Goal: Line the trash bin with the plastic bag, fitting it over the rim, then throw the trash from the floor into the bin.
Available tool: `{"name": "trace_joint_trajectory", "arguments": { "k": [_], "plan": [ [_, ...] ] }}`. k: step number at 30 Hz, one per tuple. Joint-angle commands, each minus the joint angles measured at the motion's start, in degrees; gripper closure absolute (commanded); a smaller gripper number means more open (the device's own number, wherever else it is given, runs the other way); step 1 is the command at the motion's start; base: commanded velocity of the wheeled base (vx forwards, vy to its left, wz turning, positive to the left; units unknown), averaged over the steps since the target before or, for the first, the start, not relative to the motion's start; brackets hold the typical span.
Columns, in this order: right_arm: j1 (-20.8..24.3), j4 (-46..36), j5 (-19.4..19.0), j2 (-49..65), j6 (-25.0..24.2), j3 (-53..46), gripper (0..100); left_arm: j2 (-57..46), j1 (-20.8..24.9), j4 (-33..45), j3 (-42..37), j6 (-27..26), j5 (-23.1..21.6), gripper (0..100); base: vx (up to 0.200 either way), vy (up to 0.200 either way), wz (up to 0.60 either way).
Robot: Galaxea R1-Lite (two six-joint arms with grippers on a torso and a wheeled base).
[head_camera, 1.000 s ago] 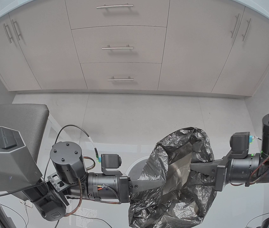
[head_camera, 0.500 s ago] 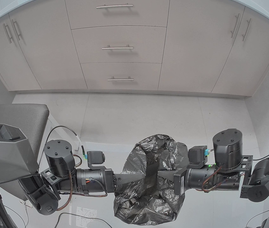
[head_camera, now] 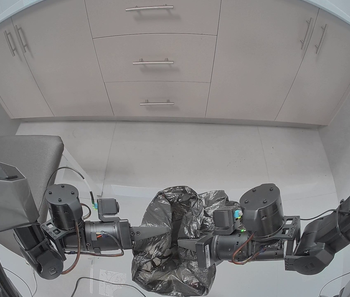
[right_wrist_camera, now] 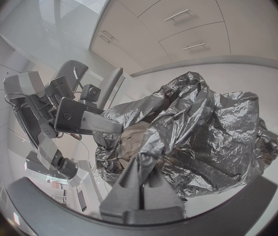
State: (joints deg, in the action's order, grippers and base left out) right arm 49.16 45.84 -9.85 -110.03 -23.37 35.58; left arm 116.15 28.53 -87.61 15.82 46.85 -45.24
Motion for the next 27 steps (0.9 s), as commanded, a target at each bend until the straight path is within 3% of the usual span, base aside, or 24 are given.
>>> {"name": "trace_joint_trajectory", "arguments": {
  "k": [1,8,19,27],
  "plan": [
    [2.43,-0.49,-0.08,-0.89,-1.77,2.30,100,-2.33,-1.28,-0.01,-2.20,-0.09,-0.02,100,0.000,0.000,0.00],
    [3.39,-0.57,-0.26,-2.20,-3.26,3.35,100,-3.21,-2.42,-0.01,-4.05,-1.23,-0.02,100,0.000,0.000,0.00],
    [-0.65,0.75,-0.17,-8.09,-1.94,2.74,100,1.89,-3.30,-0.01,-2.64,-1.85,-0.20,100,0.000,0.000,0.00],
    [3.57,1.18,0.09,-8.00,-1.15,4.49,100,4.52,-3.48,-0.01,-1.59,-1.94,-0.11,100,0.000,0.000,0.00]
  ]
}}
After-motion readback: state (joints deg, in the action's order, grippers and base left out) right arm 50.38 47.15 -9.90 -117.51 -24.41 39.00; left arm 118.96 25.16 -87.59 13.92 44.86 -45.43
